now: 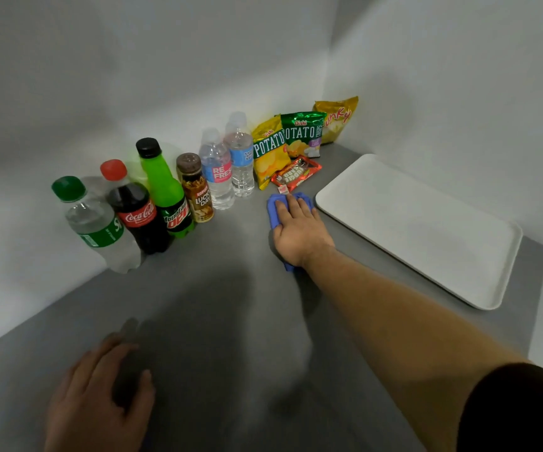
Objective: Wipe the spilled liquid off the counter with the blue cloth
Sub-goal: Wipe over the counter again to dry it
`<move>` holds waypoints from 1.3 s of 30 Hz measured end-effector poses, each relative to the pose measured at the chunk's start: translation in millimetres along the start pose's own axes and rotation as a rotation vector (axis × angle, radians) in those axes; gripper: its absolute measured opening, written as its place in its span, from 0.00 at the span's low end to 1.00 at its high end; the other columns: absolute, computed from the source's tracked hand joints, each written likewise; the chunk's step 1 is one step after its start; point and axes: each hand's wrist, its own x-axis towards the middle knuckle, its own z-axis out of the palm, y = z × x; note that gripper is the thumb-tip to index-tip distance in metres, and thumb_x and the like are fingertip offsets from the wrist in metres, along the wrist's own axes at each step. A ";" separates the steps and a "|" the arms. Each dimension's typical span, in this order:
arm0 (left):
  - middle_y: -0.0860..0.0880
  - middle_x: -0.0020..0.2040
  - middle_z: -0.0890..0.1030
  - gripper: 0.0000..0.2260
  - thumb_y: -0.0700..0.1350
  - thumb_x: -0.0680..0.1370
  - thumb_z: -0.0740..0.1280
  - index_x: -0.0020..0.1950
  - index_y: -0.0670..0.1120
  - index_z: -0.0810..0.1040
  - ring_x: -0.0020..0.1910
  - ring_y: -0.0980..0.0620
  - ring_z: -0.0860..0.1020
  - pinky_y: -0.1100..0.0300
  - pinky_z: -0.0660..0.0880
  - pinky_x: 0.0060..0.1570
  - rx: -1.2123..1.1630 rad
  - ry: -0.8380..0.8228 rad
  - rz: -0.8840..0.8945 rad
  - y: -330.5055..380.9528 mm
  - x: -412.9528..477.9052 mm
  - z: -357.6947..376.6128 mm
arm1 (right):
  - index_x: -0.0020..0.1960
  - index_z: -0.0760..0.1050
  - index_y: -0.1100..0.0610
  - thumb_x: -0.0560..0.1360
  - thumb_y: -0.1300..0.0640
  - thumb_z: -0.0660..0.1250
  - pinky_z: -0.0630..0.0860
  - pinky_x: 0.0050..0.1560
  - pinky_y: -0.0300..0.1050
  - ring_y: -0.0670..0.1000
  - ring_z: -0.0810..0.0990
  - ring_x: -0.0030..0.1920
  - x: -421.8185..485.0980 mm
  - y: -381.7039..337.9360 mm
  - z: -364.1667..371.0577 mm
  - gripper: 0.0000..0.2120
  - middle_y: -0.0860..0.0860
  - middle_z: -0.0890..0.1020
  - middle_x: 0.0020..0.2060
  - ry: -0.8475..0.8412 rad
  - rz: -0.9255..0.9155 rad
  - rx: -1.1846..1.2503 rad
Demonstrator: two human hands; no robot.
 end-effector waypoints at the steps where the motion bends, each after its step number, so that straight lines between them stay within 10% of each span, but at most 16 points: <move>1: 0.38 0.62 0.83 0.27 0.59 0.72 0.60 0.57 0.41 0.84 0.59 0.31 0.81 0.36 0.76 0.60 0.000 0.010 -0.020 -4.0 0.3 -1.6 | 0.86 0.43 0.52 0.85 0.46 0.43 0.41 0.82 0.58 0.58 0.42 0.85 -1.0 -2.4 1.2 0.31 0.54 0.44 0.85 0.002 0.000 -0.002; 12: 0.43 0.68 0.79 0.21 0.44 0.76 0.71 0.69 0.45 0.76 0.66 0.39 0.75 0.41 0.72 0.68 -0.122 -0.052 -0.226 -20.6 -1.7 -6.8 | 0.86 0.45 0.52 0.85 0.48 0.46 0.41 0.83 0.55 0.56 0.42 0.85 -30.6 -79.6 21.1 0.31 0.53 0.44 0.86 -0.005 -0.201 0.008; 39: 0.49 0.67 0.76 0.23 0.52 0.77 0.58 0.71 0.48 0.71 0.65 0.51 0.75 0.46 0.73 0.69 -0.510 0.107 -0.223 -24.0 -10.5 -13.9 | 0.86 0.48 0.47 0.84 0.46 0.51 0.41 0.83 0.59 0.53 0.42 0.85 -117.1 -225.2 63.3 0.31 0.50 0.45 0.86 -0.133 -0.800 -0.034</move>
